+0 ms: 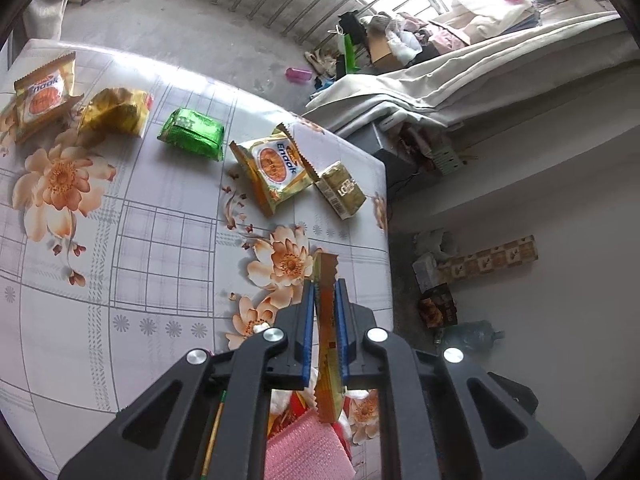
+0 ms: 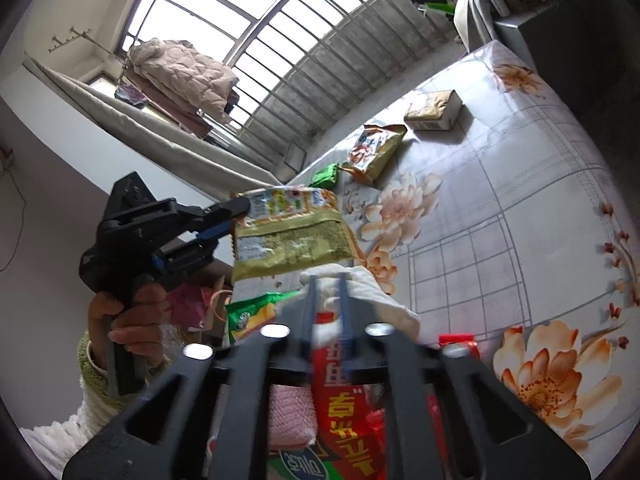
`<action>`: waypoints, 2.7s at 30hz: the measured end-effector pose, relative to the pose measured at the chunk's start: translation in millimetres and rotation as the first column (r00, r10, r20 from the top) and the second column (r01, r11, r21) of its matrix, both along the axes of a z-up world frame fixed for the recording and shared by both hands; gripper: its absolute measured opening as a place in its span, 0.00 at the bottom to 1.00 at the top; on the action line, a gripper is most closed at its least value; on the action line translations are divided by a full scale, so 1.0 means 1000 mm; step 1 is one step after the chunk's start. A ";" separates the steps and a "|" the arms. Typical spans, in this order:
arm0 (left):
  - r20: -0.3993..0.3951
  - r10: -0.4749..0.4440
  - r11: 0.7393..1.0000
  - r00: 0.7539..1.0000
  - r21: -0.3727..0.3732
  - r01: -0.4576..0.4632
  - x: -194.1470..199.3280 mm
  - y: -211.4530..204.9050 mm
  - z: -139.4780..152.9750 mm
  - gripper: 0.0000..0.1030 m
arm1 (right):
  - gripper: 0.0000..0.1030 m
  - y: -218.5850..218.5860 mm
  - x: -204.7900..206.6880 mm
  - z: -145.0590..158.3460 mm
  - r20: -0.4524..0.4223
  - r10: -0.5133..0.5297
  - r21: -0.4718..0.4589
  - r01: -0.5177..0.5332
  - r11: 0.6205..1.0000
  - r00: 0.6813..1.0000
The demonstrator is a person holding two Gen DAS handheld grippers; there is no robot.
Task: Collect trash
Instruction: 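Lift the yellow packet with the left tool while the right tool lifts the white cloth, then carry the yellow packet and white cloth over the blue wastebasket with both tools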
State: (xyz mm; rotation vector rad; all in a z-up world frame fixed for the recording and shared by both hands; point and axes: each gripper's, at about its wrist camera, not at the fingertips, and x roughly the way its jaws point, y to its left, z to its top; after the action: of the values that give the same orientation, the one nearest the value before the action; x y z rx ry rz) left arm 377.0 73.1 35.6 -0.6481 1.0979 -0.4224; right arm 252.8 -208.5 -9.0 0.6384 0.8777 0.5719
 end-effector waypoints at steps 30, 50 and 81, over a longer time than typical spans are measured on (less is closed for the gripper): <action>0.021 0.065 0.997 0.998 -0.035 -0.064 -0.015 0.044 0.002 0.09 | 0.03 0.019 0.034 -0.007 -0.054 0.073 -0.020 -0.074 0.997 0.996; 0.233 0.071 0.997 0.970 -0.035 -0.065 -0.064 0.046 0.072 0.09 | 0.02 -0.006 0.003 0.080 0.165 0.014 0.066 -0.025 0.997 0.986; 0.485 -0.314 0.938 0.816 0.027 0.345 -0.234 -0.177 0.084 0.09 | 0.02 -0.176 -0.203 0.081 0.209 -0.466 0.038 0.469 0.882 0.860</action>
State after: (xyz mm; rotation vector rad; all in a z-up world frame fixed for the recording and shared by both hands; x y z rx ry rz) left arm 143.1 -104.2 119.6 -0.3683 0.7112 -0.8750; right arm 50.2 -384.3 72.1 0.7333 0.4951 0.1849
